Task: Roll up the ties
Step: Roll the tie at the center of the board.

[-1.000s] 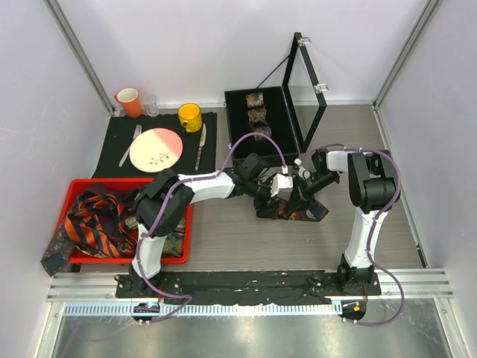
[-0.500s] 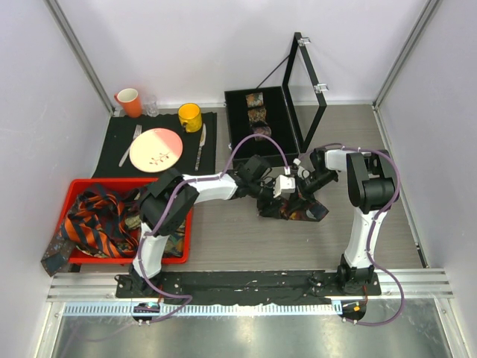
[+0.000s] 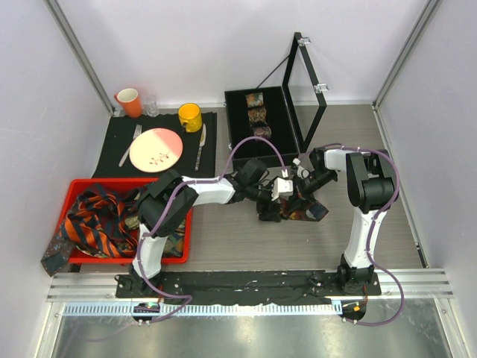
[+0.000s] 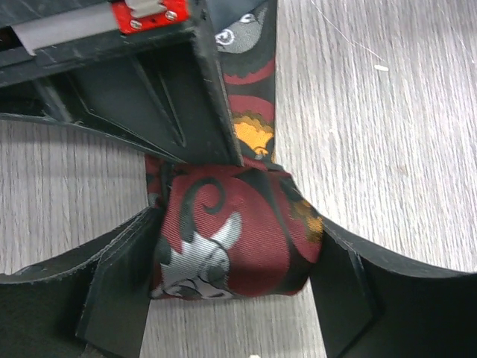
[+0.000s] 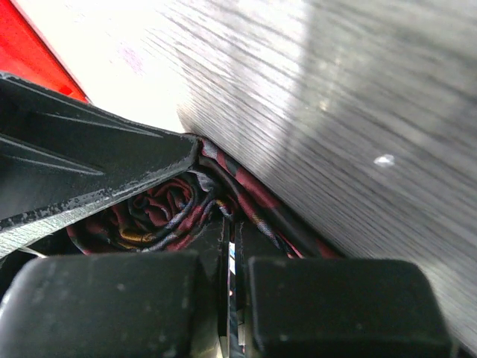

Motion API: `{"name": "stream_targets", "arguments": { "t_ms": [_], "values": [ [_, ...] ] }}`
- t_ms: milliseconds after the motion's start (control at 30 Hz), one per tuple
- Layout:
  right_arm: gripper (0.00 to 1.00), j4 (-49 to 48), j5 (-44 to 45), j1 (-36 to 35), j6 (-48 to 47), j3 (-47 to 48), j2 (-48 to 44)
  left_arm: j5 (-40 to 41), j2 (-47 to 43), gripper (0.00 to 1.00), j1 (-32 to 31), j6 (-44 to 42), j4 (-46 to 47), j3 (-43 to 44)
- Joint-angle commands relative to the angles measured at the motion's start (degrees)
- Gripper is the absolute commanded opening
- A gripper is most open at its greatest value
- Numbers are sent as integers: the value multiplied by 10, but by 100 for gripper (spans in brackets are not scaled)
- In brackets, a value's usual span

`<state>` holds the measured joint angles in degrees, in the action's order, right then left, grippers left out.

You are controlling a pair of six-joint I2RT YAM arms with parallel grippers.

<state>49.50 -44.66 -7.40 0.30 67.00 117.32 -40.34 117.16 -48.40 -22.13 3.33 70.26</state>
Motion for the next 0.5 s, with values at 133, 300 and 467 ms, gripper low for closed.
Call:
{"name": "stream_targets", "arguments": {
  "t_ms": [133,300,467],
  "values": [
    [1,-96,95,-25,18,-8,65,-19,-32,77,-7,5,34,-23],
    [1,-97,78,-31,15,-12,59,-10,-11,72,-11,38,66,-3],
    [1,-97,64,-35,16,-7,57,7,11,59,-17,41,66,12]
  ]
}}
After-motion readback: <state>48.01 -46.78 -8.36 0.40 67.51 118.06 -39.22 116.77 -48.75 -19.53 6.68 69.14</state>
